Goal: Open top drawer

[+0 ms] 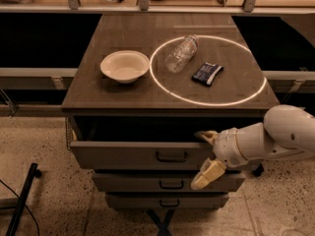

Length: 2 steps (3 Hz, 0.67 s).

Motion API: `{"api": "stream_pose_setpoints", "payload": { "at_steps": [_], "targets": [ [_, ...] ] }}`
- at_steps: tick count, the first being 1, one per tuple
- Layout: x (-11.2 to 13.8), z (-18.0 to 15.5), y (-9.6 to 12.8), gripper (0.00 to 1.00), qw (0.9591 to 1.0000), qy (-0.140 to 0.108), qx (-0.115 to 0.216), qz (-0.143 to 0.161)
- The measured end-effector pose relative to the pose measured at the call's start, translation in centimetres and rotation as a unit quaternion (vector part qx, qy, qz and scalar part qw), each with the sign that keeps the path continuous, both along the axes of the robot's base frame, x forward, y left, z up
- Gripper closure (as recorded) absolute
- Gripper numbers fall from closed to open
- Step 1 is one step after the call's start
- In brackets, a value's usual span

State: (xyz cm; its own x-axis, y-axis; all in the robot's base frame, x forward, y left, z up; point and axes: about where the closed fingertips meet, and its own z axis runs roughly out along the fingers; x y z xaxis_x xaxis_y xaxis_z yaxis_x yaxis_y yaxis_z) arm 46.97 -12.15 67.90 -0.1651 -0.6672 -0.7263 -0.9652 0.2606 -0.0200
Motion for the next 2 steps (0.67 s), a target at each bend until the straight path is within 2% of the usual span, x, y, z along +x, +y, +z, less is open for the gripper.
{"api": "stream_pose_setpoints", "payload": {
  "at_steps": [1, 2],
  "targets": [
    [0.0, 0.0, 0.0, 0.00, 1.0000, 0.000, 0.000, 0.000],
    [-0.9, 3.2, -1.6, 0.00, 0.9998, -0.014, 0.013, 0.010]
  ]
}}
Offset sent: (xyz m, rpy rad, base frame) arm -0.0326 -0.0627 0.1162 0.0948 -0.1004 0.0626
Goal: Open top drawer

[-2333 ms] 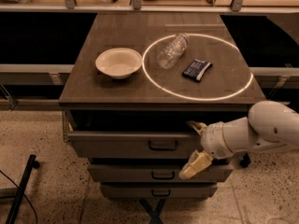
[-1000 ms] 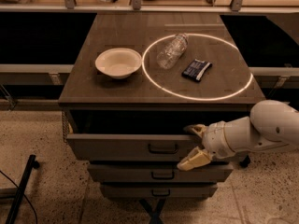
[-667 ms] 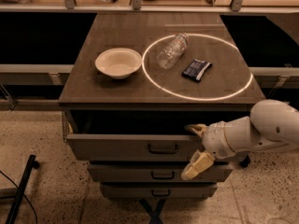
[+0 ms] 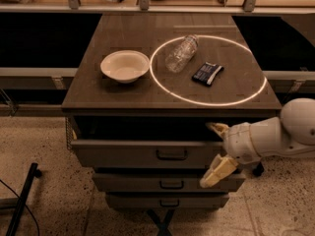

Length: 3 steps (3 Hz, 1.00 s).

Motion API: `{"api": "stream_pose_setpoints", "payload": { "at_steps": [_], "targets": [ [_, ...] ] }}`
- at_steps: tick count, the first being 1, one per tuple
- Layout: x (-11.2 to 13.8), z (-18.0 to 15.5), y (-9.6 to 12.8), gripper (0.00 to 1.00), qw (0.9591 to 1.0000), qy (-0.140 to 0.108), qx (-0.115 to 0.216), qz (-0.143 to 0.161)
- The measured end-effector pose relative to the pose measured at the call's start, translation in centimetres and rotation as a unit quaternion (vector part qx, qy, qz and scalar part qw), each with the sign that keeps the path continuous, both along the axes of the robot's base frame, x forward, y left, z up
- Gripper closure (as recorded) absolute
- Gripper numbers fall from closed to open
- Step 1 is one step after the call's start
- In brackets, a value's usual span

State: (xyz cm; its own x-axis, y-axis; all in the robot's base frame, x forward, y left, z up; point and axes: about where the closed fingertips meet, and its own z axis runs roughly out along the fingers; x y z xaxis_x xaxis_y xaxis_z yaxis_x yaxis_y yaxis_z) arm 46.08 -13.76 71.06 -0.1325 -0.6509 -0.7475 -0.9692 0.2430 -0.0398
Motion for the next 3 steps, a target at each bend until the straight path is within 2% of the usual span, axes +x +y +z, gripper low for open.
{"api": "stream_pose_setpoints", "payload": {
  "at_steps": [1, 3],
  "targets": [
    [-1.47, 5.47, -2.71, 0.00, 0.9996, -0.018, 0.014, 0.019],
    [-1.60, 4.96, -2.55, 0.00, 0.9997, -0.008, 0.008, 0.021]
  ]
}}
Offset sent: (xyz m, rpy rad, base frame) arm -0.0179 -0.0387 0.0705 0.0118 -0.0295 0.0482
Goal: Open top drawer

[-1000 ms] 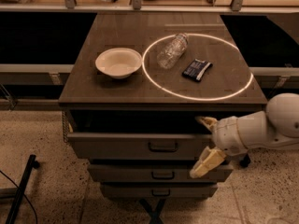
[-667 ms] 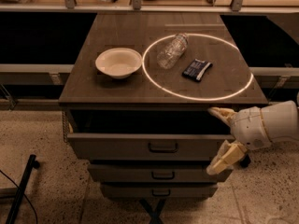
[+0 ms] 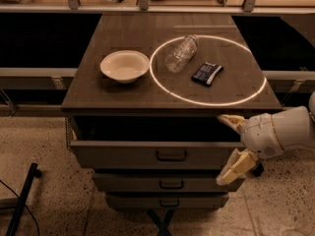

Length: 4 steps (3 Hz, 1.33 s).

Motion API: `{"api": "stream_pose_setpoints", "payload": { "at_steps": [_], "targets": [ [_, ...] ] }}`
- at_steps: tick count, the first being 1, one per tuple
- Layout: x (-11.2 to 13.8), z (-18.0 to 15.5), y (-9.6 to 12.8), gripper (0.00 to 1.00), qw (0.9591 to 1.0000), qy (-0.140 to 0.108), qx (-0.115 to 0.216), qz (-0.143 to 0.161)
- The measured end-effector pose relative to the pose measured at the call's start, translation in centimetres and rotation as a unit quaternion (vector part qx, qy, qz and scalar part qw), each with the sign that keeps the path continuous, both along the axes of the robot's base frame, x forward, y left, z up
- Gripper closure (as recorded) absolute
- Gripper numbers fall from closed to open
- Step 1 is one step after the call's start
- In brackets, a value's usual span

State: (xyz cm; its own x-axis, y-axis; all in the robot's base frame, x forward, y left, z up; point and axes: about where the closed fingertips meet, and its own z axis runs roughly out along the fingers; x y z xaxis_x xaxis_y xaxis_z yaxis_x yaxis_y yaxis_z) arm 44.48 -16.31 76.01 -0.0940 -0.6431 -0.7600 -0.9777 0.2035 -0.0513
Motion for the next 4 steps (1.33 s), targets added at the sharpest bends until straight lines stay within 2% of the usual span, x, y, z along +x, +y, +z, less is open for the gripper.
{"api": "stream_pose_setpoints", "payload": {
  "at_steps": [1, 2, 4],
  "targets": [
    [-0.2, -1.3, 0.0, 0.00, 0.9998, 0.015, -0.010, 0.001],
    [-0.2, -1.8, -0.1, 0.00, 0.9998, 0.018, -0.011, 0.001],
    [0.4, -4.9, -0.6, 0.00, 0.9992, 0.029, -0.026, -0.006]
  ]
}}
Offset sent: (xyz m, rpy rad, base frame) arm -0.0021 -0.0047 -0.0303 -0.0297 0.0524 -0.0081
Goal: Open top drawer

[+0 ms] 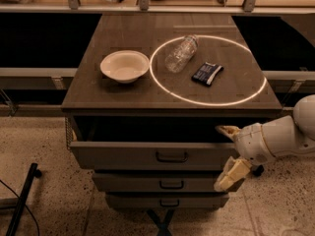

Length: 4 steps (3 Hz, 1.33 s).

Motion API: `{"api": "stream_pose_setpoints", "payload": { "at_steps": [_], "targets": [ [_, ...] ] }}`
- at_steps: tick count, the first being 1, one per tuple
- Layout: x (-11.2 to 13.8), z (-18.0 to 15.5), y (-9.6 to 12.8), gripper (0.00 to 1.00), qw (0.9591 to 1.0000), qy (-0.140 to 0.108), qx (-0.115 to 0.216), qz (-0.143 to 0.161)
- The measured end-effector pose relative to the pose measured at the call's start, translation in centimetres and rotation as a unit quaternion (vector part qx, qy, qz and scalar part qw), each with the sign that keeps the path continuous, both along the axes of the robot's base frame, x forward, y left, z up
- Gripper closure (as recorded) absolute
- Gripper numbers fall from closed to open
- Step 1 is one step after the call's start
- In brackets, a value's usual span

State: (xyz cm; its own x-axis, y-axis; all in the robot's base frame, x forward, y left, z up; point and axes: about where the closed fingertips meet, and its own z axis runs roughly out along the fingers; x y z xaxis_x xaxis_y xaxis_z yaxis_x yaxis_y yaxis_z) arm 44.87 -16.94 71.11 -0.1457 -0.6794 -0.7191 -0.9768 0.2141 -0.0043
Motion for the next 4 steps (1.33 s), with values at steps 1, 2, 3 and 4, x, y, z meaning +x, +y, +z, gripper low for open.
{"api": "stream_pose_setpoints", "payload": {
  "at_steps": [1, 2, 3, 4],
  "targets": [
    [0.17, -0.94, -0.21, 0.06, 1.0000, 0.005, -0.008, -0.001],
    [0.33, -1.33, -0.14, 0.23, 0.9999, 0.006, -0.013, 0.000],
    [0.36, -1.62, 0.12, 0.46, 0.9998, 0.009, -0.016, 0.006],
    [0.10, -1.58, 0.14, 0.44, 0.9998, 0.012, -0.015, 0.010]
  ]
}}
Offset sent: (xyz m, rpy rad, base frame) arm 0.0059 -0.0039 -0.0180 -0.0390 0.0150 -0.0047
